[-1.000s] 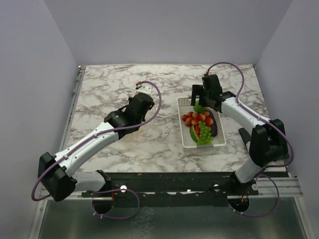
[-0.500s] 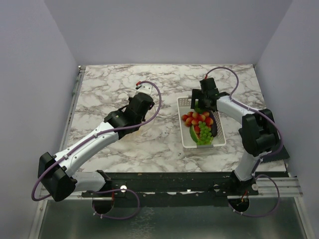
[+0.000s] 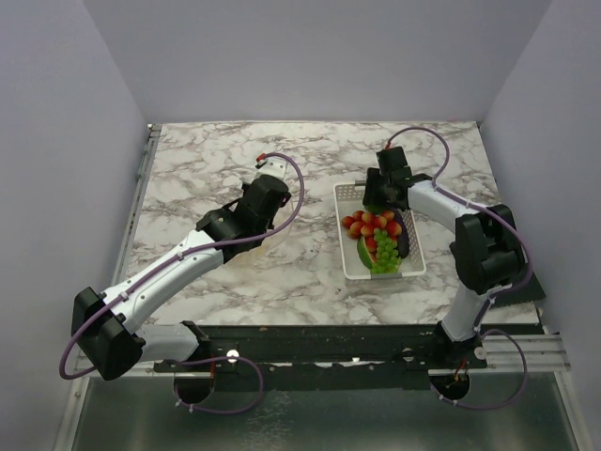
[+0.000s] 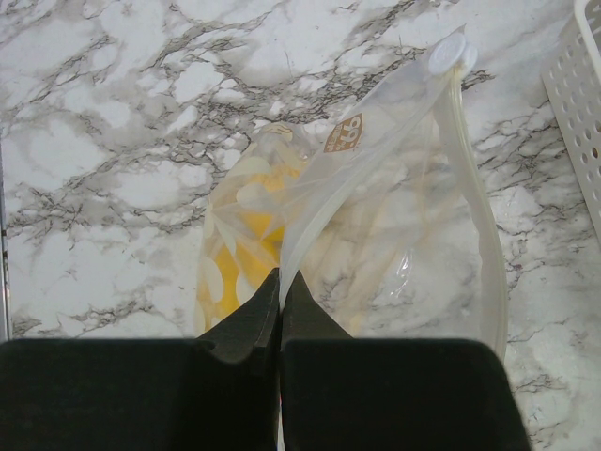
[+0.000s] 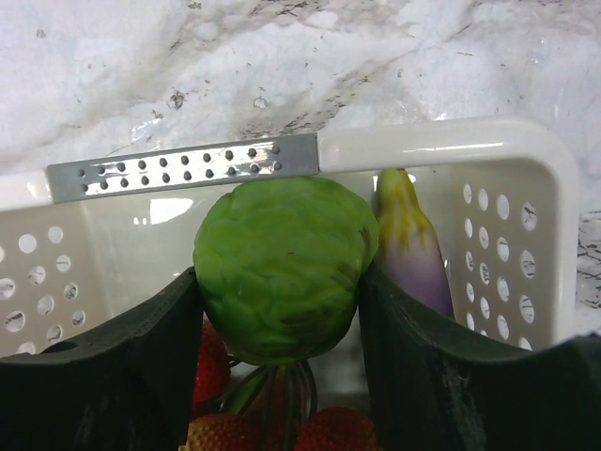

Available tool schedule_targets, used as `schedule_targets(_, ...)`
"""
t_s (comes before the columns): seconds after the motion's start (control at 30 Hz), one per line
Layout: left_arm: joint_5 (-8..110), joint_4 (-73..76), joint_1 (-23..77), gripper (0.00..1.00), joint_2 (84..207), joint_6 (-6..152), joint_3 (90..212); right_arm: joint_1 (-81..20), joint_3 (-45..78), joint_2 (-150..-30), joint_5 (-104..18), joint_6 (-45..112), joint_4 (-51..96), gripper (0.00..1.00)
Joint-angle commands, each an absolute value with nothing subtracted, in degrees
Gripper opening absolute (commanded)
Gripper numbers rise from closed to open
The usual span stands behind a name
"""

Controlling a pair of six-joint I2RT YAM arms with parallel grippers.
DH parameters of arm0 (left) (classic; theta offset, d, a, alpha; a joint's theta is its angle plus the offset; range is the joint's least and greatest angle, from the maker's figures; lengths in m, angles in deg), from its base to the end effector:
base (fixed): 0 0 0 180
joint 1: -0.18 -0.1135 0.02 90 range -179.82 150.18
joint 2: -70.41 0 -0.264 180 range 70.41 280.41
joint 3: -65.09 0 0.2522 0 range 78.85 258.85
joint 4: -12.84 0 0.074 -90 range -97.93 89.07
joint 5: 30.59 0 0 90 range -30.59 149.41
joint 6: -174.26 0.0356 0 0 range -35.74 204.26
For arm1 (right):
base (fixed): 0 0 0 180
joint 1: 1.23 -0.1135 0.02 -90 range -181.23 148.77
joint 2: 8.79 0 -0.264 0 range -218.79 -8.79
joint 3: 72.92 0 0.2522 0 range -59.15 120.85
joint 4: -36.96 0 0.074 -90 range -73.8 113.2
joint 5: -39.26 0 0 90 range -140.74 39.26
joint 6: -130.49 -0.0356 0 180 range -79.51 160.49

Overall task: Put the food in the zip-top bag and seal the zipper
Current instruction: Pick up the fake fruit from the bin.

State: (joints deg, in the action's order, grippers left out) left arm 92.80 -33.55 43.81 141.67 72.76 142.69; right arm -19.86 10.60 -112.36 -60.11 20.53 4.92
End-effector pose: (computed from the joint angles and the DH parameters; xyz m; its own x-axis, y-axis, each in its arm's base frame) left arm 0.2055 -0.1688 0.3246 -0.5105 0.2566 -0.8207 0.1729 0.9656 0.1944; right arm 0.3675 0.1178 0.1976 -0.7780 0.0932 -0.6214 0.0481 0.9949 0.0890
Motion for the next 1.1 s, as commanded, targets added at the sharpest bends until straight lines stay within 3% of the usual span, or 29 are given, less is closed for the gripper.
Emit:
schedule_targets(0.0, 91.47, -32.65, 44.05, 0.00, 141.54, 72.95, 141.97, -19.51, 10.14, -109.19, -59.27, 19.58, 7.21, 0.44)
schedule_targets(0.37, 91.63, -32.65, 44.10, 0.00, 141.51, 72.98, 142.00, -19.52, 8.14, -99.16, -55.08, 19.76, 6.42, 0.36)
schedule_targets(1.07, 91.58, -32.65, 44.08, 0.00, 141.07, 72.80, 142.05, -27.13, 3.07, -79.41, -27.68, 21.14, 12.29, 0.33)
